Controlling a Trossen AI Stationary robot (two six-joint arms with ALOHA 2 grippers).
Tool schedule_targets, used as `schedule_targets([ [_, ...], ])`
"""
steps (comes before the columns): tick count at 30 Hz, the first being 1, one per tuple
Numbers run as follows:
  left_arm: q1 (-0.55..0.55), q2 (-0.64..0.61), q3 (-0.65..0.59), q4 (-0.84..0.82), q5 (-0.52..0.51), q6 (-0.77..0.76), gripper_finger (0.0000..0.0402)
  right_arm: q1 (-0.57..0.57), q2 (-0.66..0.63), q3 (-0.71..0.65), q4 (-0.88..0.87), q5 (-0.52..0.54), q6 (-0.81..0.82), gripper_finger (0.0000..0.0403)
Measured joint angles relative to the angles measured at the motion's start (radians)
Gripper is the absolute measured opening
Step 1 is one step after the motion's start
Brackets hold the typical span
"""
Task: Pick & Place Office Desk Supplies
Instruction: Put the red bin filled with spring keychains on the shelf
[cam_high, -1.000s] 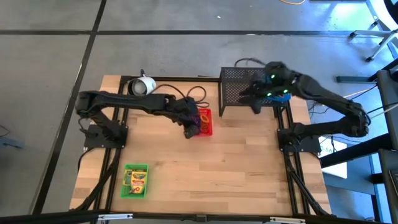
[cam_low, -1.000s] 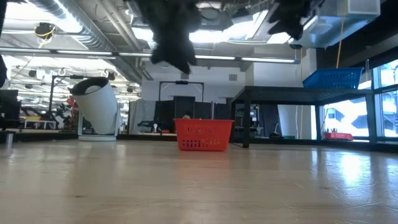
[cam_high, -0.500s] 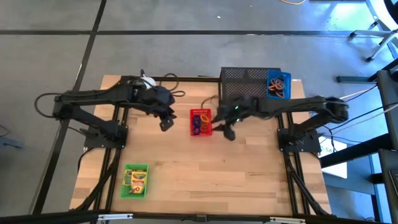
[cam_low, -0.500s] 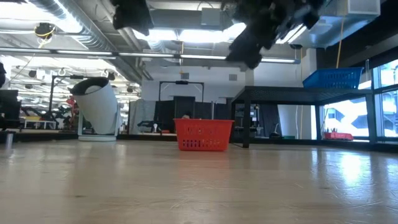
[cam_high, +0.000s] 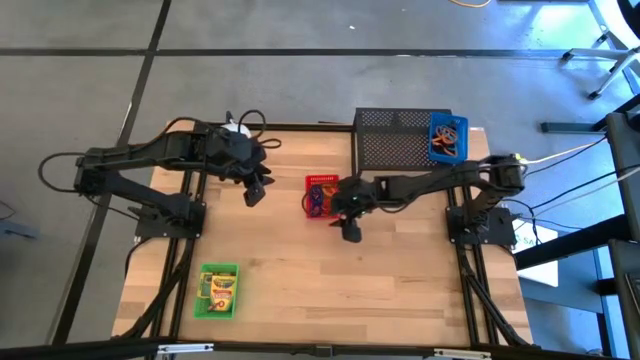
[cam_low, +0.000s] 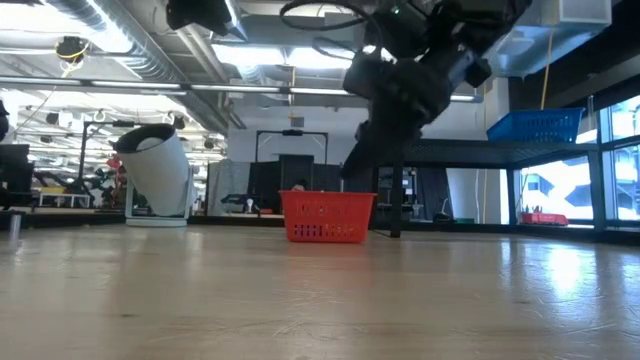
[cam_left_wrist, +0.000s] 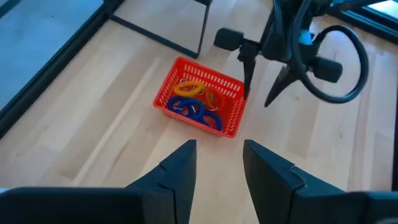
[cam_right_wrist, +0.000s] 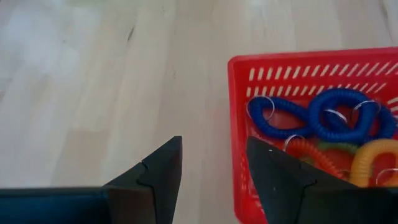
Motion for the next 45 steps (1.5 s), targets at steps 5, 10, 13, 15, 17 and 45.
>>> schedule_targets([
  [5,0.000,-0.001,0.000,-0.015,-0.001,0.000,0.0125,0.008,0.060,0.000,0.043,0.050,-0.009,0.0180],
  [10,0.000,-0.001,0.000,-0.015,-0.003,0.000,0.0125,0.008,0.091,0.002,0.044,0.132,-0.011,0.0175],
  [13,0.000,-0.001,0.000,-0.015,-0.003,0.008,0.0124,0.008,0.091,0.003,0.038,0.134,-0.030,0.0151],
  [15,0.000,-0.001,0.000,-0.015,-0.004,0.027,0.0123,0.009,0.091,0.003,0.036,0.147,-0.033,0.0123],
  [17,0.000,-0.001,0.000,-0.015,-0.004,0.044,0.0123,0.009,0.091,0.003,0.030,0.153,-0.033,0.0089],
  [45,0.000,-0.001,0.000,-0.015,-0.071,0.030,0.0116,-0.005,-0.097,0.413,-0.421,0.157,-0.377,0.0011],
])
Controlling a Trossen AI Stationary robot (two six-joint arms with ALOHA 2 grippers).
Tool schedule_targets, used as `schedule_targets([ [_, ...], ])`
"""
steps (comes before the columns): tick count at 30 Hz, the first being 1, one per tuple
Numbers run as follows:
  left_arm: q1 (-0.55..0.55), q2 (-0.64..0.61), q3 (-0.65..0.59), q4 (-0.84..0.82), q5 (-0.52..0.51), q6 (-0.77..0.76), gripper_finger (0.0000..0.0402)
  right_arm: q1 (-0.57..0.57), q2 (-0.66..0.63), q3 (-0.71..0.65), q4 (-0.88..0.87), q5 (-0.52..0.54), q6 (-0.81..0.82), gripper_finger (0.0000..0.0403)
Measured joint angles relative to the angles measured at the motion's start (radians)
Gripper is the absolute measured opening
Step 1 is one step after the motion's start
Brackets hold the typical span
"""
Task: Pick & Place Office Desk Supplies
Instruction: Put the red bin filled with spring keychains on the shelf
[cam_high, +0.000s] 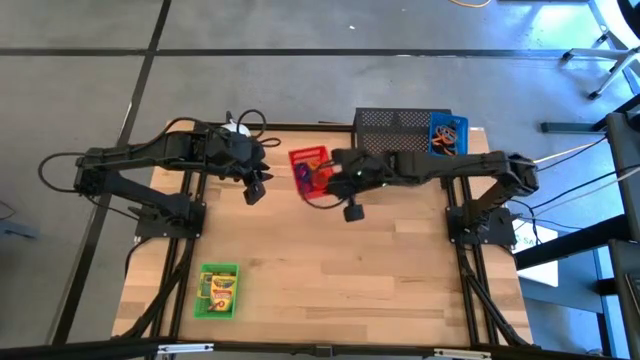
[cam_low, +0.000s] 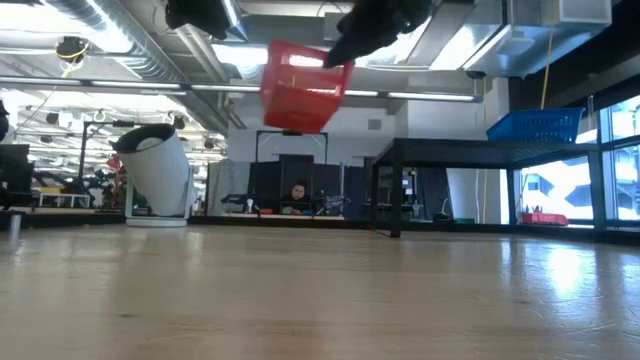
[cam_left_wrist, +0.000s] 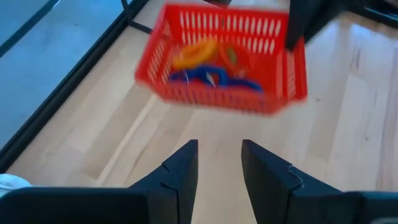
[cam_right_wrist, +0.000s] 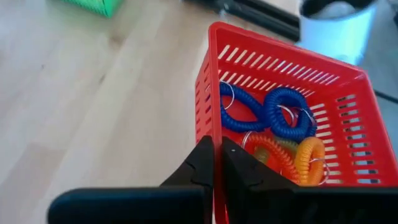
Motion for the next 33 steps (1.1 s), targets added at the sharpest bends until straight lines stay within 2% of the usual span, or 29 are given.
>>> schedule_targets([
  [7,0.000,0.000,0.000,0.000,0.000,-0.052,0.0116,-0.072,-0.132,0.016,-0.180,0.011,-0.013,0.0011],
  [13,0.000,0.000,0.000,0.001,-0.037,-0.061,0.0116,-0.165,-0.265,0.009,-0.401,0.160,-0.049,0.0011],
  [16,0.000,0.000,0.000,0.006,-0.072,-0.061,0.0116,-0.232,-0.340,-0.039,-0.470,0.167,-0.045,0.0010],
  [22,0.000,0.000,0.000,0.057,-0.082,-0.103,0.0116,-0.365,-0.484,-0.191,-0.474,0.164,-0.063,0.0010],
  [26,0.000,0.000,0.000,0.117,-0.082,-0.104,0.0116,-0.416,-0.555,-0.280,-0.476,0.120,-0.105,0.0011],
  [33,0.000,0.000,0.000,0.201,-0.082,-0.102,0.0116,-0.466,-0.608,-0.330,-0.545,0.101,-0.204,0.0026],
])
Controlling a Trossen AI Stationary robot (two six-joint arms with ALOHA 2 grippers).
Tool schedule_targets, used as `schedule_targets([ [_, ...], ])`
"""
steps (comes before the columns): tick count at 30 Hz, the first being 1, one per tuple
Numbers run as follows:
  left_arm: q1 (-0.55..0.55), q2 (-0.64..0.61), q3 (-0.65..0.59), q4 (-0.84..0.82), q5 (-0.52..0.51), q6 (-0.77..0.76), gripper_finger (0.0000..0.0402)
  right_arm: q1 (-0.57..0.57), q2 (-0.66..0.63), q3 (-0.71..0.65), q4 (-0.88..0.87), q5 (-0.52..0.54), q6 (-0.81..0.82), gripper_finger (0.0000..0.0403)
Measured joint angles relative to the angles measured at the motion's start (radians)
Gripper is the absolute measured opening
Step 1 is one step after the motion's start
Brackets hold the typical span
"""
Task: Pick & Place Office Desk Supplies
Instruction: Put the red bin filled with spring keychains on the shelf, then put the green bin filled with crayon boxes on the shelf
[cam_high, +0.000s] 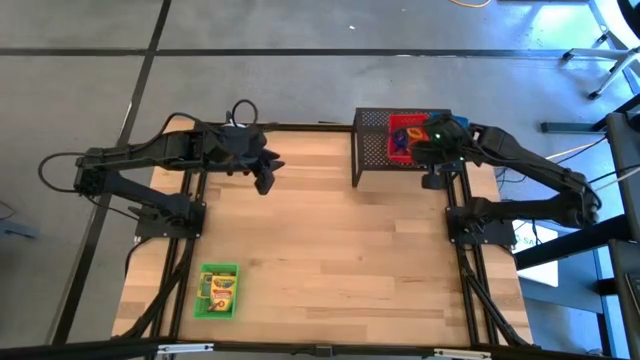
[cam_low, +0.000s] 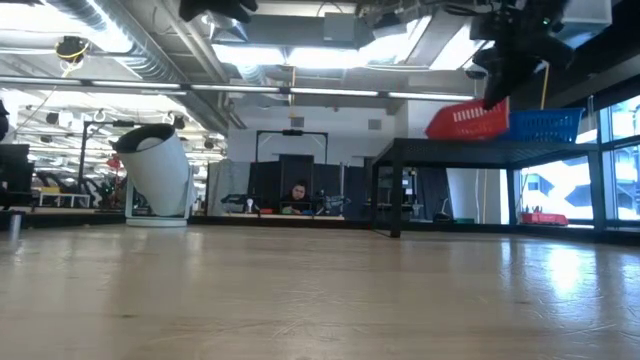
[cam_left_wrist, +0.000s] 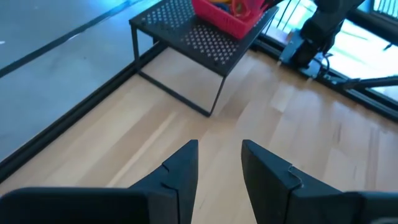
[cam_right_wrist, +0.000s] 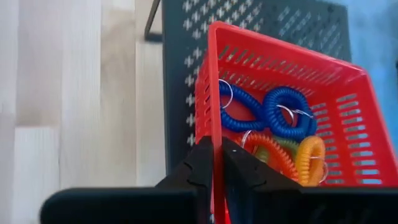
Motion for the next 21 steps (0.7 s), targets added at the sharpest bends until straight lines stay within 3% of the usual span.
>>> schedule_targets([
  [9,-0.001,0.000,0.000,0.040,-0.006,-0.007,0.0117,-0.050,-0.009,0.000,-0.069,-0.015,-0.047,0.0026],
  [14,-0.001,0.000,0.000,0.040,0.039,-0.008,0.0138,-0.050,-0.009,0.000,-0.070,-0.006,-0.025,0.0082],
  [21,-0.030,0.029,0.000,-0.026,0.257,-0.118,0.0194,-0.049,-0.009,0.020,-0.076,0.002,0.028,0.0161],
])
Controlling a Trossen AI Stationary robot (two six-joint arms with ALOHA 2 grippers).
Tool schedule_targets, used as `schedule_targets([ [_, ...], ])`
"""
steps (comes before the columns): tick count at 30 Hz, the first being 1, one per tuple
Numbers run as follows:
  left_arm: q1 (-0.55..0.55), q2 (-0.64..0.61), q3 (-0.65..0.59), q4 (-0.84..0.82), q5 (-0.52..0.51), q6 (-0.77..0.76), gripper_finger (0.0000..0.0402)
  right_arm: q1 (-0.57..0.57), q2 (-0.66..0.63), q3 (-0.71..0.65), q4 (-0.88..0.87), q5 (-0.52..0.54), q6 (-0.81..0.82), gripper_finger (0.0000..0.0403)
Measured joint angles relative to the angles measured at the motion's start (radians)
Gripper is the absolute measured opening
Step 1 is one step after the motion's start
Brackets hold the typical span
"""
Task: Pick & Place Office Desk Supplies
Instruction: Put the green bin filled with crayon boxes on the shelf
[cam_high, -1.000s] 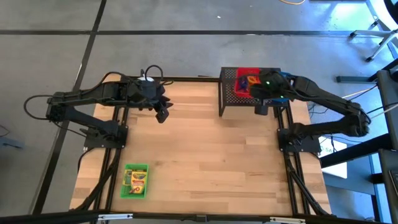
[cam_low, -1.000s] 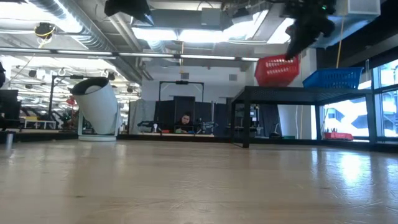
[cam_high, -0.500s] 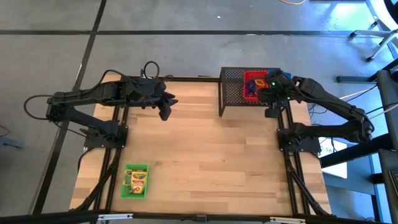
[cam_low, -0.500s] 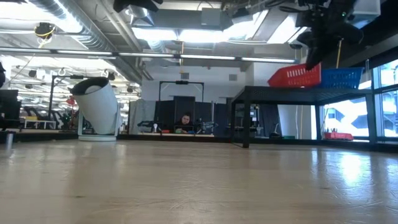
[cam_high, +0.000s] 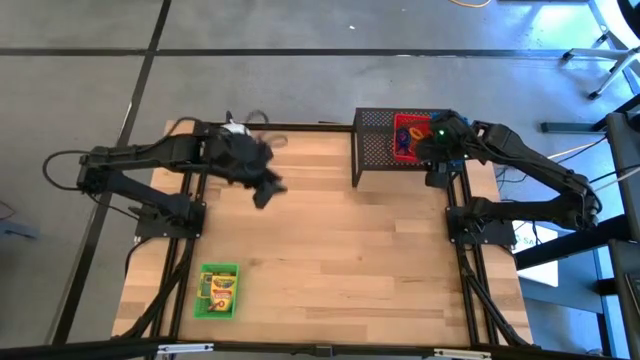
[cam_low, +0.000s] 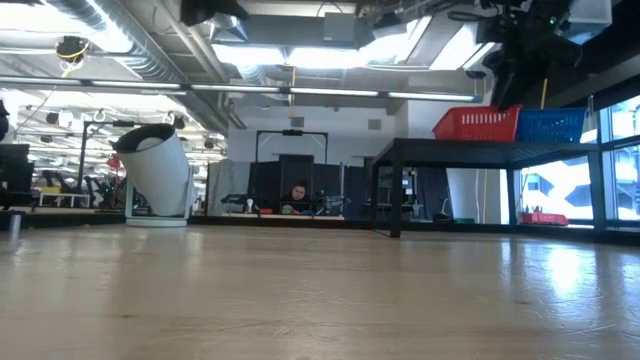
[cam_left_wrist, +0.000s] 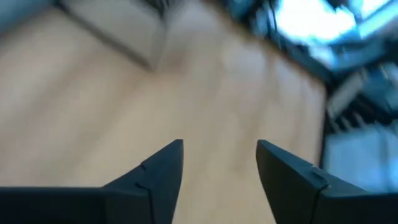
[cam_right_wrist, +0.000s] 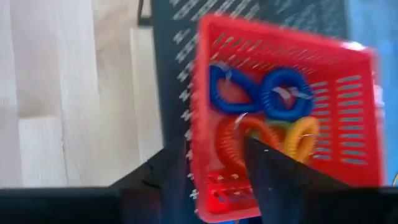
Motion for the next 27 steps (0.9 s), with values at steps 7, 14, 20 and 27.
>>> schedule_targets([
  [7,-0.204,0.107,0.000,-0.238,0.217,-0.257,0.0215,0.000,0.000,0.129,-0.011,-0.007,0.126,0.0199],
  [14,-0.459,0.250,0.000,-0.325,0.218,-0.456,0.0209,0.000,0.000,0.248,-0.008,-0.007,0.217,0.0197],
  [20,-0.679,0.349,-0.001,-0.341,0.226,-0.443,0.0200,0.000,0.000,0.265,0.016,-0.007,0.154,0.0191],
  [27,-0.877,0.467,-0.001,-0.315,0.220,-0.450,0.0196,0.000,0.003,0.265,0.015,-0.011,0.131,0.0189],
])
